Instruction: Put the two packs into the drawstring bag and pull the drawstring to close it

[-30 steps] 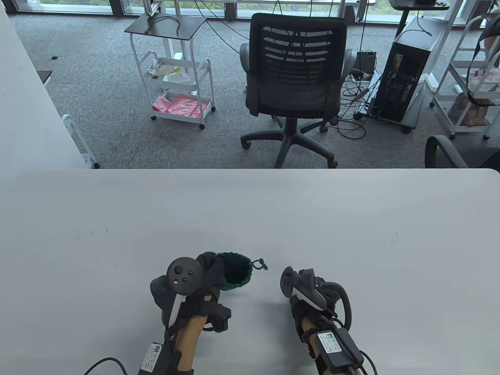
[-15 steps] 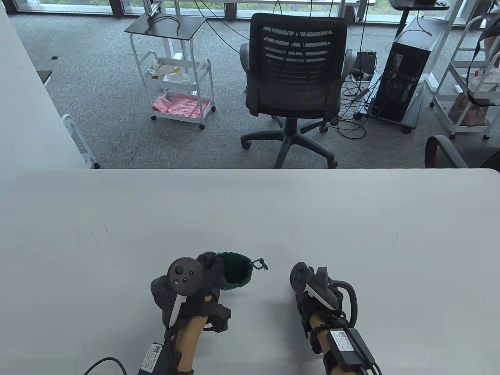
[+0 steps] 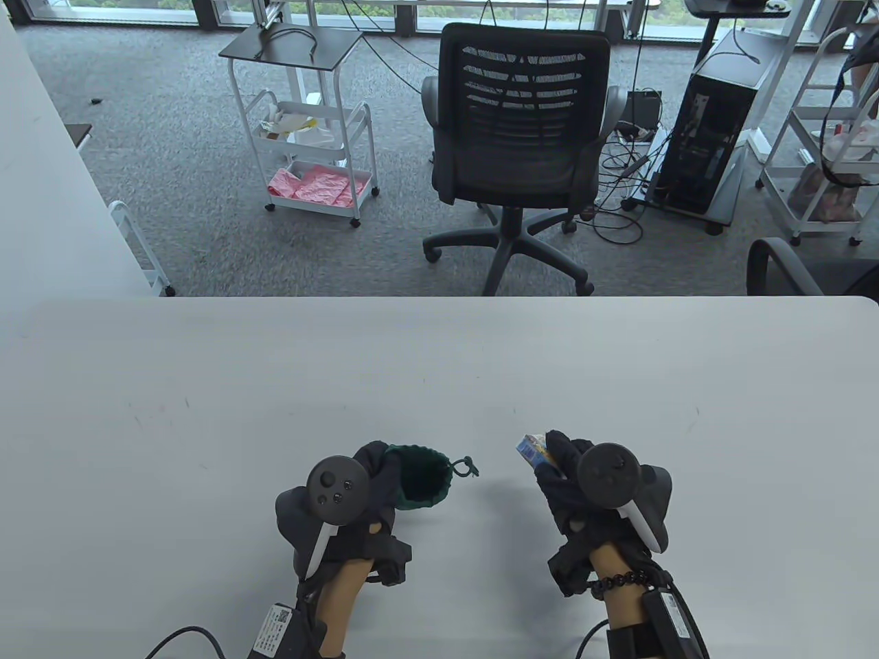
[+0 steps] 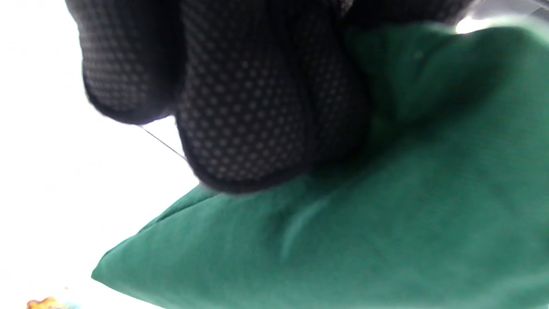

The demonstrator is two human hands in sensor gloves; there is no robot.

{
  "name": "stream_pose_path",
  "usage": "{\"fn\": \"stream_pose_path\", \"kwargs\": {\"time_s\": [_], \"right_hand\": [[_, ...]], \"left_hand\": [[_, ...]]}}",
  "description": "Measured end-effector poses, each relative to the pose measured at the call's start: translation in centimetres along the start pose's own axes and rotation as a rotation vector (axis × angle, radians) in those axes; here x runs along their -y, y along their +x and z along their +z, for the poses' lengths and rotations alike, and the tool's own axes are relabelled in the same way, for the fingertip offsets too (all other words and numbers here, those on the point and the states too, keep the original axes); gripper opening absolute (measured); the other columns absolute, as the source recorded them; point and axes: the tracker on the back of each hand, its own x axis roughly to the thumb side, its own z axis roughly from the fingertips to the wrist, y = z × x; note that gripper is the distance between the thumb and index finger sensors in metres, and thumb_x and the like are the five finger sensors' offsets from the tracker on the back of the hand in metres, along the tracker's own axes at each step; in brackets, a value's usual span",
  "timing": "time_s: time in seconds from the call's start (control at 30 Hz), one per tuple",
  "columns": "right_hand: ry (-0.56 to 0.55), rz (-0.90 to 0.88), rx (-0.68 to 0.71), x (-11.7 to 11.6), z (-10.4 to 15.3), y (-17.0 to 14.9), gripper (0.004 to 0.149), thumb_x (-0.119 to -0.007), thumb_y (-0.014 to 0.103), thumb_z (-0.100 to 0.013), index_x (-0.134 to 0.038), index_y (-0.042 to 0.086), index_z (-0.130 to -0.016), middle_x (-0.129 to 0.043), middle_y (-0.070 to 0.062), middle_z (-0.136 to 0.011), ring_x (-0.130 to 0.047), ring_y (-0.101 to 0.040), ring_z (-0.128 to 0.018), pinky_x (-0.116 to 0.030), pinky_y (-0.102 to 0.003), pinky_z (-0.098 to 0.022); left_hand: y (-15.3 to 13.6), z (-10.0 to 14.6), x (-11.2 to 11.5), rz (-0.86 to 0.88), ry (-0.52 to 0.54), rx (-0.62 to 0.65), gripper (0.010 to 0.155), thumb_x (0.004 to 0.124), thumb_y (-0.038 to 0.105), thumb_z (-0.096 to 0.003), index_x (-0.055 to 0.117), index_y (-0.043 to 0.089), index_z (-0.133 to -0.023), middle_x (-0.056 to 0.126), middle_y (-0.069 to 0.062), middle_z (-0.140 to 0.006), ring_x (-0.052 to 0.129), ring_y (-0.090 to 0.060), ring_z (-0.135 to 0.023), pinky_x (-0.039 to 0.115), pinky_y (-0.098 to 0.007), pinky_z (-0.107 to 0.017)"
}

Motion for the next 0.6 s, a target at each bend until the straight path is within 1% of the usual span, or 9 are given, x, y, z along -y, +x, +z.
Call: {"fn": "stream_pose_path", "kwargs": {"time_s": [0.1, 0.13, 0.27, 0.33, 0.47, 0.6], "right_hand": [[-0.066, -0.134, 0.090, 1.4, 0.7, 0.9, 0.056, -0.074, 0.046, -0.051, -0.073, 0.014, -0.097, -0.072, -0.028, -0.097, -0.101, -0.035, -0.061, -0.091, -0.049, -0.046], [-0.074, -0.162, 0.112, 1.6, 0.9, 1.1, 0.057, -0.073, 0.048, -0.051, -0.074, 0.014, -0.096, -0.074, -0.027, -0.096, -0.102, -0.033, -0.060, -0.092, -0.047, -0.045], [-0.074, -0.345, 0.225, 2.5, 1.5, 2.0, 0.056, -0.071, 0.051, -0.052, -0.076, 0.015, -0.094, -0.081, -0.020, -0.092, -0.105, -0.028, -0.055, -0.094, -0.043, -0.042], [-0.060, -0.397, 0.274, 2.7, 1.7, 2.4, 0.055, -0.071, 0.052, -0.052, -0.078, 0.016, -0.093, -0.084, -0.018, -0.090, -0.105, -0.026, -0.053, -0.094, -0.042, -0.040], [-0.028, -0.446, 0.354, 2.9, 2.2, 3.6, 0.053, -0.071, 0.053, -0.052, -0.081, 0.017, -0.090, -0.087, -0.016, -0.088, -0.105, -0.025, -0.052, -0.093, -0.041, -0.040], [0.006, -0.430, 0.398, 2.7, 2.6, 4.6, 0.053, -0.071, 0.053, -0.052, -0.082, 0.017, -0.089, -0.088, -0.016, -0.086, -0.105, -0.025, -0.051, -0.093, -0.041, -0.039]], "left_hand": [[0.5, 0.1, 0.1, -0.032, 0.004, 0.025, 0.045, 0.080, 0.047, -0.0503, 0.089, 0.015, -0.080, 0.108, 0.004, -0.051, 0.115, -0.010, -0.031, 0.097, -0.037, -0.039], [0.6, 0.2, 0.1, -0.038, 0.002, 0.030, 0.045, 0.080, 0.047, -0.0502, 0.090, 0.015, -0.080, 0.108, 0.005, -0.051, 0.115, -0.009, -0.031, 0.097, -0.037, -0.039], [1.1, 0.4, 0.4, -0.048, -0.010, 0.044, 0.045, 0.081, 0.047, -0.0497, 0.091, 0.014, -0.078, 0.109, 0.004, -0.050, 0.115, -0.009, -0.030, 0.098, -0.036, -0.038], [1.4, 0.4, 0.5, -0.055, -0.013, 0.052, 0.045, 0.081, 0.047, -0.0496, 0.091, 0.015, -0.078, 0.109, 0.004, -0.050, 0.115, -0.009, -0.030, 0.098, -0.037, -0.038], [1.7, 0.5, 0.7, -0.053, -0.025, 0.066, 0.045, 0.081, 0.047, -0.0493, 0.091, 0.015, -0.078, 0.109, 0.004, -0.050, 0.115, -0.010, -0.030, 0.098, -0.037, -0.038], [1.9, 0.6, 0.8, -0.050, -0.039, 0.085, 0.045, 0.081, 0.048, -0.0490, 0.091, 0.015, -0.078, 0.109, 0.004, -0.050, 0.115, -0.010, -0.030, 0.098, -0.037, -0.038]]}}
